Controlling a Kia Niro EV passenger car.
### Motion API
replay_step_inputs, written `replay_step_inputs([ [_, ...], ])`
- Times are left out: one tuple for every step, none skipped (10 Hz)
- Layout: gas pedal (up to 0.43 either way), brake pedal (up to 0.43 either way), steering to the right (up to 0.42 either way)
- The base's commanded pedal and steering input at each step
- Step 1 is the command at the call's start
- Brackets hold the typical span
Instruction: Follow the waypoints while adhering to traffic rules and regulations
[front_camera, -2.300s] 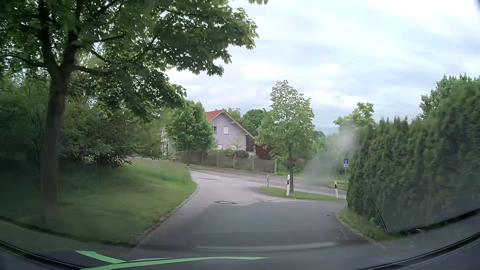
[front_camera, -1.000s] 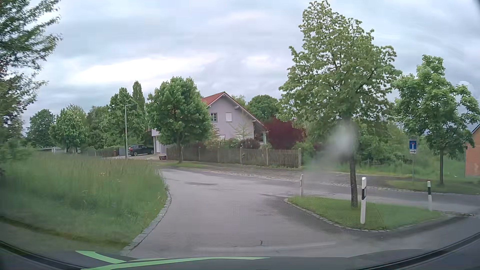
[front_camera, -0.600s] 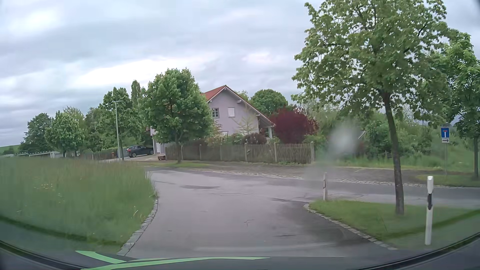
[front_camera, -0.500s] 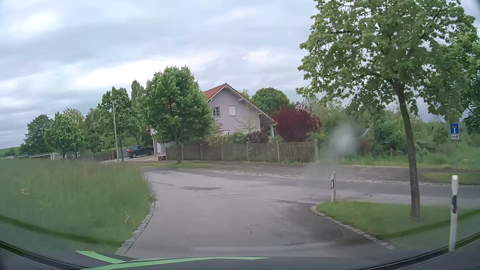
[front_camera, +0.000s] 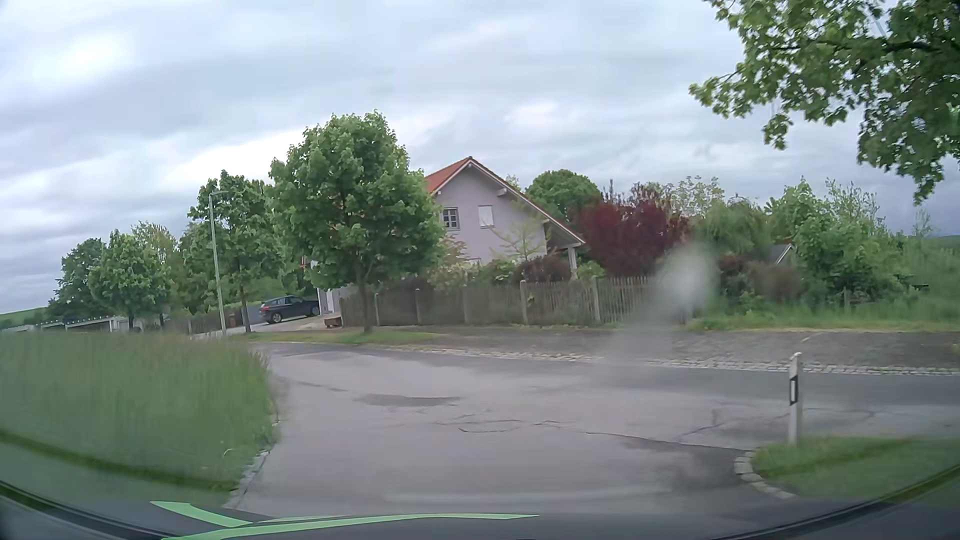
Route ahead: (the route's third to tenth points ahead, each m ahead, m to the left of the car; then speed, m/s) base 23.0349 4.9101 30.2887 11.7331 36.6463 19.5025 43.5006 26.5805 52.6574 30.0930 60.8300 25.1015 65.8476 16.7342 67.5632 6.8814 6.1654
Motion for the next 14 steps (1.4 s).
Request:
replay_step_inputs([
  [0.0,0.0,-0.087],
  [0.0,0.0,-0.093],
  [0.0,0.0,-0.1],
  [0.0,0.0,-0.105],
  [0.0,0.0,-0.112],
  [0.02,0.0,-0.117],
  [0.028,0.0,-0.12],
  [0.079,0.0,-0.123],
  [0.087,0.0,-0.127],
  [0.087,0.0,-0.128],
  [0.098,0.0,-0.129],
  [0.118,0.0,-0.13],
  [0.13,0.0,-0.131],
  [0.157,0.0,-0.134],
])
